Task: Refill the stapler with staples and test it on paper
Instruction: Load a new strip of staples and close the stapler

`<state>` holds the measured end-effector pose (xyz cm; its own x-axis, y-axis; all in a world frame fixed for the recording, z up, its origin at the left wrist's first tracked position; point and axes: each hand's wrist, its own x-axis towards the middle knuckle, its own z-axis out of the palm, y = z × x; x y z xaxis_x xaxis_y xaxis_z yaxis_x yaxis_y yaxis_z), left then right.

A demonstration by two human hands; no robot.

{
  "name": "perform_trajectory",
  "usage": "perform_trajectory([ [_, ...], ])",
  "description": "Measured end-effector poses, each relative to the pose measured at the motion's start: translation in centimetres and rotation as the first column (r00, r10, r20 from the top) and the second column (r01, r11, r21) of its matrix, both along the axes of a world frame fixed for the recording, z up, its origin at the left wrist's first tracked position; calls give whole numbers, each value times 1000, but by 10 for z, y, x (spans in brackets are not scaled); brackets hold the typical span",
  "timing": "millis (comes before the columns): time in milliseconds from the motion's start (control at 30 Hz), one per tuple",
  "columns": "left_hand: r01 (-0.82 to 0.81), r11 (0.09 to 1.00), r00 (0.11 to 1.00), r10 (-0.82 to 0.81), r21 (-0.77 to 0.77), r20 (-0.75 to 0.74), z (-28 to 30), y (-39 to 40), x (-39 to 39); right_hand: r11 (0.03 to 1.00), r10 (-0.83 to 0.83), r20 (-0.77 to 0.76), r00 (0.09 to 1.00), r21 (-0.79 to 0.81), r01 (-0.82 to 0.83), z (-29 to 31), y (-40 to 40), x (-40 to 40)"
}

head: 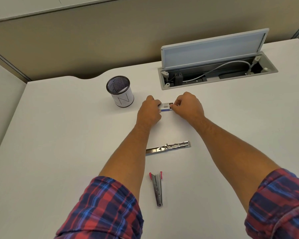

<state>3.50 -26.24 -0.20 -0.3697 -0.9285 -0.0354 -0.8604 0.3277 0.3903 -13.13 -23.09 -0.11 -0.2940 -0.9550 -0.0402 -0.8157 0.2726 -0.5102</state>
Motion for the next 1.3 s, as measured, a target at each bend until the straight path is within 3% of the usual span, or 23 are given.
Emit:
perform_trajectory([
  [267, 9, 1000, 1000, -9, -8, -4, 0, 0, 1, 981, 21, -121, 992, 195, 3, 17, -16, 8],
  [567, 10, 1000, 1000, -10, -17, -6, 2, 1, 0, 978, -84, 49, 995, 195, 73, 7, -16, -6],
  [700, 13, 1000, 1000, -13, -6, 6, 0, 0, 1, 987, -97, 52, 994, 136, 89, 10, -14, -16],
  [800, 15, 1000, 1000, -15, 2, 10, 0, -1, 1, 988, -106, -27, 994, 110, 108, 12, -9, -27],
  [867, 18, 1000, 1000, -18, 6, 13, 1, 0, 0, 989, -65, -77, 995, 125, 75, 12, -6, -33],
  [1033, 11, 1000, 1000, -11, 0, 21, 2, 1, 0, 989, 132, 39, 990, 65, -134, 13, -1, -29],
  [1300, 10, 1000, 1000, -10, -7, 24, 4, 3, -1, 985, 155, 46, 987, 66, -158, 6, -3, -16],
])
